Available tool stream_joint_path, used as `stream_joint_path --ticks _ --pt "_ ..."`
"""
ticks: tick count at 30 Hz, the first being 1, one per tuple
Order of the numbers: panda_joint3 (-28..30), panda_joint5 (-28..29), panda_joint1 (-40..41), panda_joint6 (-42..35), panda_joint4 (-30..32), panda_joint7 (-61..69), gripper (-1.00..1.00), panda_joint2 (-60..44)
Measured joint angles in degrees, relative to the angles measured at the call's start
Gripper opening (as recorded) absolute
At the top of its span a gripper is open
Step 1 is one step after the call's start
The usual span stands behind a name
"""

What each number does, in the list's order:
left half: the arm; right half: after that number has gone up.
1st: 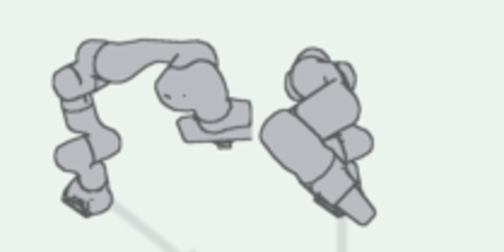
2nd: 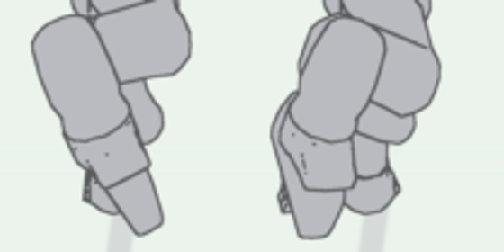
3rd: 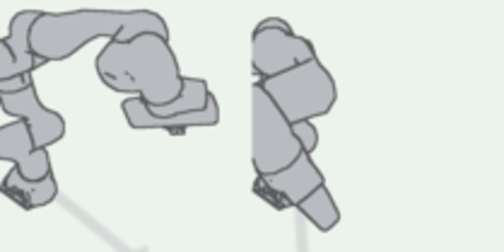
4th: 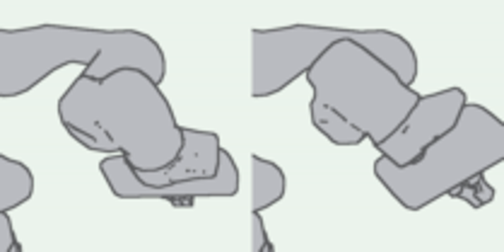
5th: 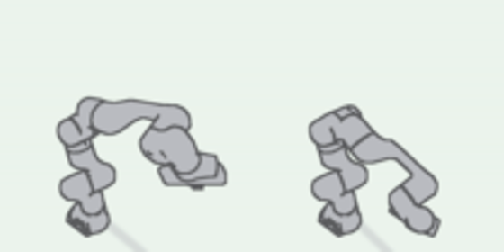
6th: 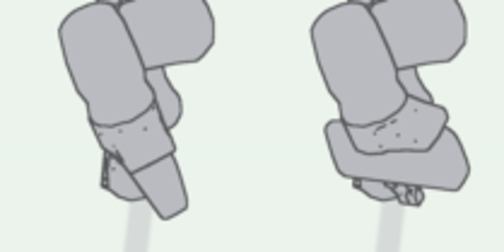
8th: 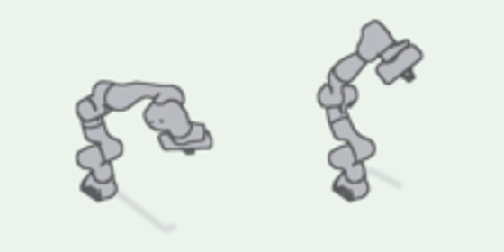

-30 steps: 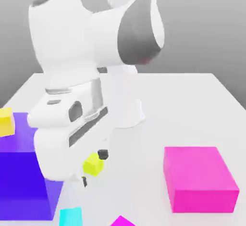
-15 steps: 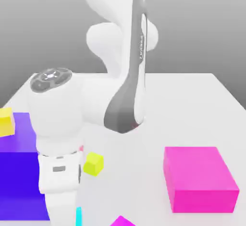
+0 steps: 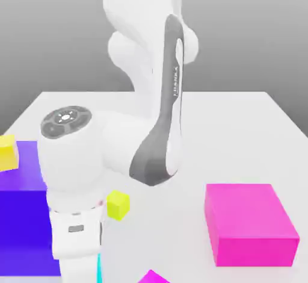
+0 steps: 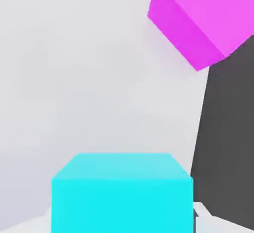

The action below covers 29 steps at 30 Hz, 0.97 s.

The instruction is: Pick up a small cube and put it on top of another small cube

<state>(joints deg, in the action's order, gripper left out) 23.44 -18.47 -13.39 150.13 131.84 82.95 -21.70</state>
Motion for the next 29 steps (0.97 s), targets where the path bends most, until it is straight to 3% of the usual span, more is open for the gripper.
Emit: stream_joint_path --ticks 7,19,22,25,26,29 --pt "2.6 7.4 0.5 -13.6 -3.5 3.9 -1.0 10.4" --pt "7.0 27.2 10.0 -32.8 -6.1 4.5 -1.0 32.9" --pt "9.4 26.8 12.2 -33.3 -4.4 4.2 -1.0 34.3" --pt "10.8 25.5 12.4 -27.4 -0.5 5.2 -1.0 31.8" --pt "11.1 25.2 12.5 -25.7 0.6 5.4 1.0 31.0" --pt "11.1 25.2 12.5 -25.7 0.6 5.4 1.0 31.0"
